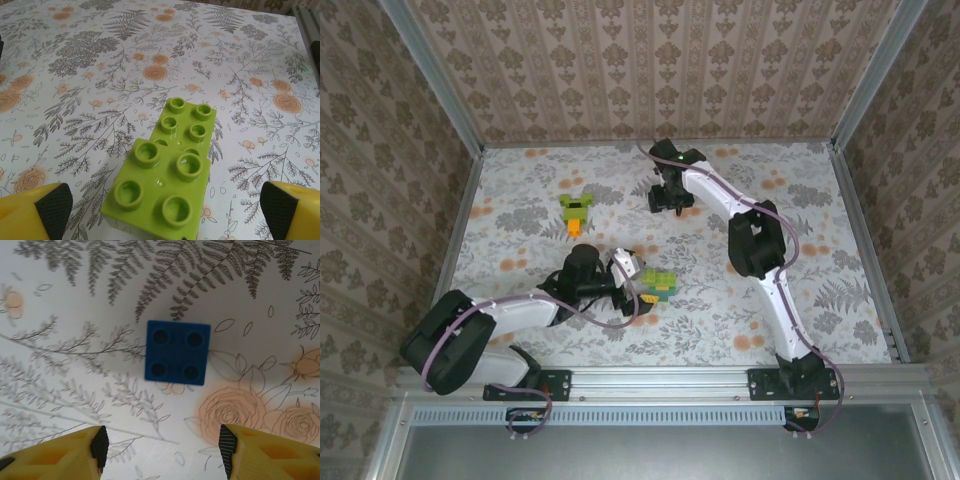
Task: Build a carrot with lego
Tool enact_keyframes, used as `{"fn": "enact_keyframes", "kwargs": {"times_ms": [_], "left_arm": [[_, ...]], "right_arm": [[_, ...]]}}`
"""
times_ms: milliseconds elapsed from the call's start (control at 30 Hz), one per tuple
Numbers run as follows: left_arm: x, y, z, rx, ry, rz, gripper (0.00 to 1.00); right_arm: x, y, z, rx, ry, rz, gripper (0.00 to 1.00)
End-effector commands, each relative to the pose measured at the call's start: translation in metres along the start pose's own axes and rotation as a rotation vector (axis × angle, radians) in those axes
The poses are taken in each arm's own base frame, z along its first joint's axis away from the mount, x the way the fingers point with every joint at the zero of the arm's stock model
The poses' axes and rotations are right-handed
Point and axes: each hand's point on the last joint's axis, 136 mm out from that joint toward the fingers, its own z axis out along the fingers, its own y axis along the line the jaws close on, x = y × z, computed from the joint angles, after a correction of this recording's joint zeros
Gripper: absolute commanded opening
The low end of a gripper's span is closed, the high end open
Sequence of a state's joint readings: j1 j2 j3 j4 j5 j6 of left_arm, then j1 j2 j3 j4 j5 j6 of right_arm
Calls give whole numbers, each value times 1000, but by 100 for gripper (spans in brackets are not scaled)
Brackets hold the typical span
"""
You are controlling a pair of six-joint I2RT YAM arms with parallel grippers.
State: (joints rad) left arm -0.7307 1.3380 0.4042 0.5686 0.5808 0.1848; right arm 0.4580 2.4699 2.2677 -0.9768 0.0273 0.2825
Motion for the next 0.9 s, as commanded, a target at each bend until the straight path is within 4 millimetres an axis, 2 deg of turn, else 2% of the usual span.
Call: {"fn": "enact_keyframes", "kwargs": {"times_ms": [0,167,467,867], "left_arm": [[-12,1,0,17,-25,35,100],[-12,3,2,18,-24,38,100],[-13,4,1,18,-24,38,100],[-12,5,1,18,-22,36,100]], "right_arm": [[-2,-9,-9,25,17,-17,63],[-6,-12,-2,-3,16,-9,65],[-15,-4,22,-89,13,16,67],[-25,0,35,-102,-10,33,67]]}}
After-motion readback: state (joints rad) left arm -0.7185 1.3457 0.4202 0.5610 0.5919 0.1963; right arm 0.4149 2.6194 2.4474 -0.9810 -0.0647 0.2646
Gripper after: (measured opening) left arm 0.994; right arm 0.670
